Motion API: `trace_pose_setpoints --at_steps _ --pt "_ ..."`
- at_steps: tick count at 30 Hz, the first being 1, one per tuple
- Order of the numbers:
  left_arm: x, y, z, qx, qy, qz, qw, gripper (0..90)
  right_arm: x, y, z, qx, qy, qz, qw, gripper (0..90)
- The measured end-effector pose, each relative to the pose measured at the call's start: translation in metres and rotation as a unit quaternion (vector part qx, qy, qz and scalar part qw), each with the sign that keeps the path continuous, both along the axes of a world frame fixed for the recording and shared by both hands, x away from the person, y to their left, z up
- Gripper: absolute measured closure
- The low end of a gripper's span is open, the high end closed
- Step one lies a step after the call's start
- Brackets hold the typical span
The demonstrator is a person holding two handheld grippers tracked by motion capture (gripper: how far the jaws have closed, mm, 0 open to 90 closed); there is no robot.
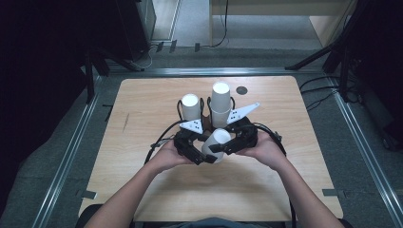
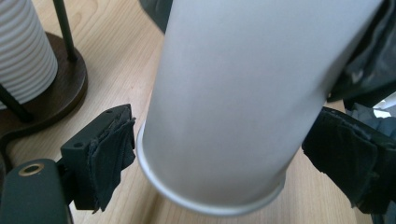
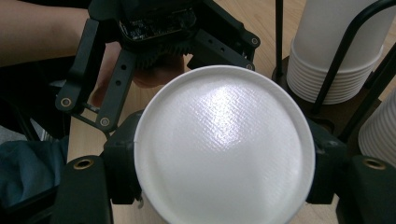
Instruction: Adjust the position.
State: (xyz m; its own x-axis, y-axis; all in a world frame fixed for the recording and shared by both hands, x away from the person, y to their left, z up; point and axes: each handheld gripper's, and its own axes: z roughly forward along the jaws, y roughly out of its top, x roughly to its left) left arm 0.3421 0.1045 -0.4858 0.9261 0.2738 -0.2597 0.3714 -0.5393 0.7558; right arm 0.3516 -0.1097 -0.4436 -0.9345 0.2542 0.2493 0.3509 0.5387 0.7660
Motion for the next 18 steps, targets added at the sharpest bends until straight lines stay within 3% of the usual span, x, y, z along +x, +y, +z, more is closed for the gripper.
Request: trace_pose_setpoints --at_steps 5,13,18 --pt "-0.0028 -0.0009 0.0010 -0.016 -0.014 -0.003 0.9998 13.5 -0.0002 0.0023 0.0003 0.009 0.007 0.004 0.9999 31.5" --pt "-0.0051 -0.0018 0.0002 -0.018 -0.033 -0.010 0.9993 24.2 0.0029 0.0012 -0.0008 0.011 0.015 0.003 0.9998 32.3" --pt "-0.0049 -0.0023 0.0028 -0.012 -0.030 -0.012 0.9994 28.2 0.0031 -0.0002 -0.0003 0.013 0.020 0.003 0.9997 32.2"
